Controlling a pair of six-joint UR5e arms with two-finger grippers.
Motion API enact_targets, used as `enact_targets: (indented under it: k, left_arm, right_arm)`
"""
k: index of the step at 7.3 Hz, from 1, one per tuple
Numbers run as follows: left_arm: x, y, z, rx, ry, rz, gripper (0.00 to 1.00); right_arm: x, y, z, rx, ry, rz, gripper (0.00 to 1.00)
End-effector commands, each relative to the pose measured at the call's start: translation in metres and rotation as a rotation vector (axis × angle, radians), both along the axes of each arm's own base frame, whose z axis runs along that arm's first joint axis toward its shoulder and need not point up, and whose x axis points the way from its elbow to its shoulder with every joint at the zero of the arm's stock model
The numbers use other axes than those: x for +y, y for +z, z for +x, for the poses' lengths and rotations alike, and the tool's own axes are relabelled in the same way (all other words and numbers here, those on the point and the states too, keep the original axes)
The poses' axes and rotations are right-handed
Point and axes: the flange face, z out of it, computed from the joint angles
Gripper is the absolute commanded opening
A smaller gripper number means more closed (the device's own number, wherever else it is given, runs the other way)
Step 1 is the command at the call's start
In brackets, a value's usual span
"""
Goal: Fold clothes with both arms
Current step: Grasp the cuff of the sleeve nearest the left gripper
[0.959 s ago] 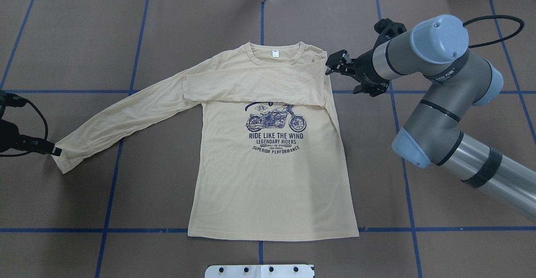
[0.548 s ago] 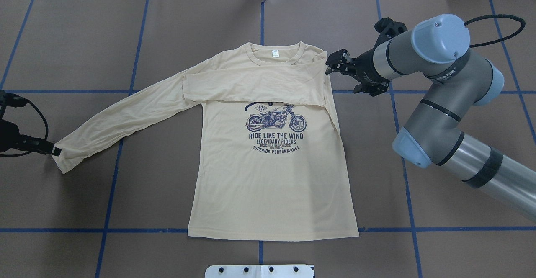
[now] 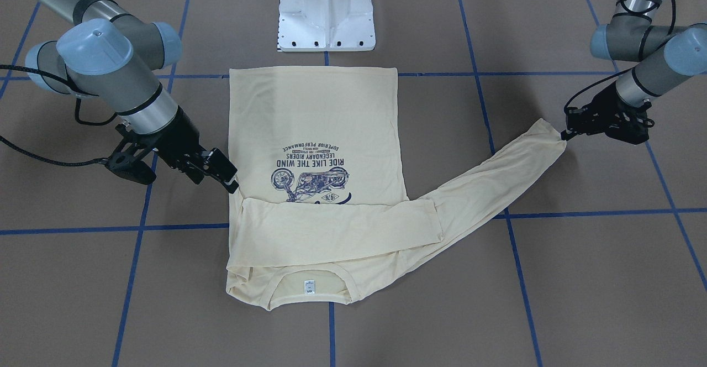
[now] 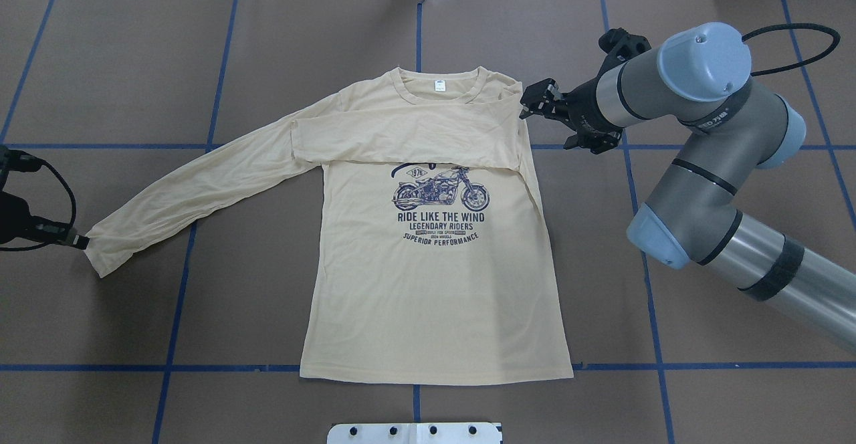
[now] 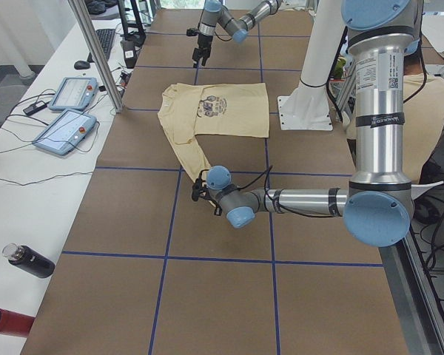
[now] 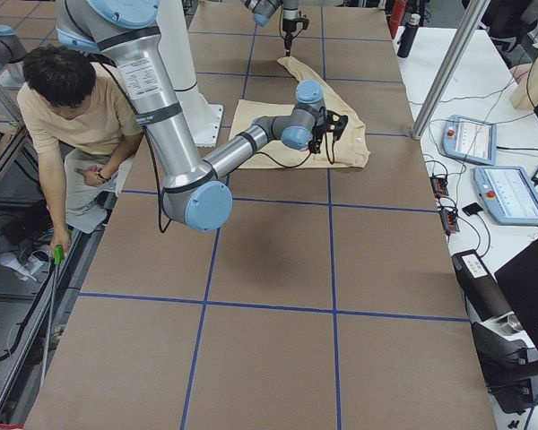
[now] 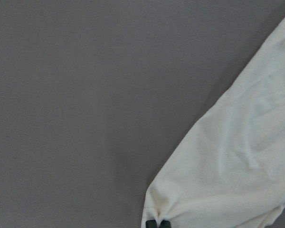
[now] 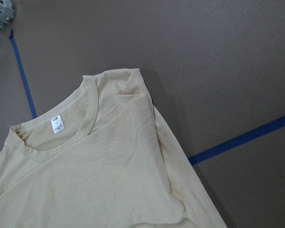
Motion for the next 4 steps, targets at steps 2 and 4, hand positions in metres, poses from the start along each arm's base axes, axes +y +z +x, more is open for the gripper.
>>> enact_targets:
  k: [2,4]
  left_arm:
    - [0.000,-0.020,-0.001,0.027,-0.016,-0.002,0.00]
    - [-0.001,-0.082,0.000,0.103,-0.059,-0.013,0.00]
  right_arm:
    - [0.004,-0.001,0.004,-0.004,0.000,0.003,0.99]
    - [0.015,0.012,0.018,0.003,-0.005,-0.001,0.99]
